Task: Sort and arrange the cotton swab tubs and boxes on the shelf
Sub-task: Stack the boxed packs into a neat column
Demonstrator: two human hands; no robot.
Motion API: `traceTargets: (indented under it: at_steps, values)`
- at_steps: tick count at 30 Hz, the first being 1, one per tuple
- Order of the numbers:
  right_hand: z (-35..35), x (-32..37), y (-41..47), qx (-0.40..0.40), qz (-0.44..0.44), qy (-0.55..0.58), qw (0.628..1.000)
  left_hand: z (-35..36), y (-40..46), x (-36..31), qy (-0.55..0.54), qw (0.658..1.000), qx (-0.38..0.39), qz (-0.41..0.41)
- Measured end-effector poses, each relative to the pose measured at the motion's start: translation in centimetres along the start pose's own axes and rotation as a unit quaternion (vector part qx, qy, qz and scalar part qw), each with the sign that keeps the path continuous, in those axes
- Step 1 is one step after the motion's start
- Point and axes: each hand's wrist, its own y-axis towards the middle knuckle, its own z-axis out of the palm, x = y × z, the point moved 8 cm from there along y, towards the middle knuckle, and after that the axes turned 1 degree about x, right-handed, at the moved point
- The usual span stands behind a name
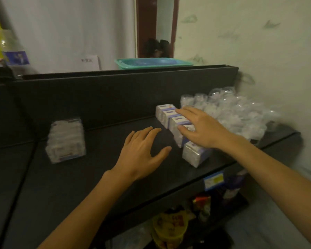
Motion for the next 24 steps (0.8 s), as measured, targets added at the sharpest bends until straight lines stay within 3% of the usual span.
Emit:
traceTargets:
  at_steps: [9, 15, 24]
  values:
    - [-3.0, -6.7, 0.4, -0.002, -0.034, 0.067, 0.997, 5.0, 5.9, -7.5, -0.086, 0.996, 0.01, -0.026]
    - [-3.2, -9.2, 2.0, 0.018, -0.055, 0.089, 0.994, 5.9, 7.5, -8.7, -0.076, 0.994, -0.014, -0.074]
    - [-0.8, -9.3, 4.8, 0.106, -0.041, 0.104, 0.988, 7.4, 6.3, -8.9, 0.009, 0.992, 0.071, -0.106]
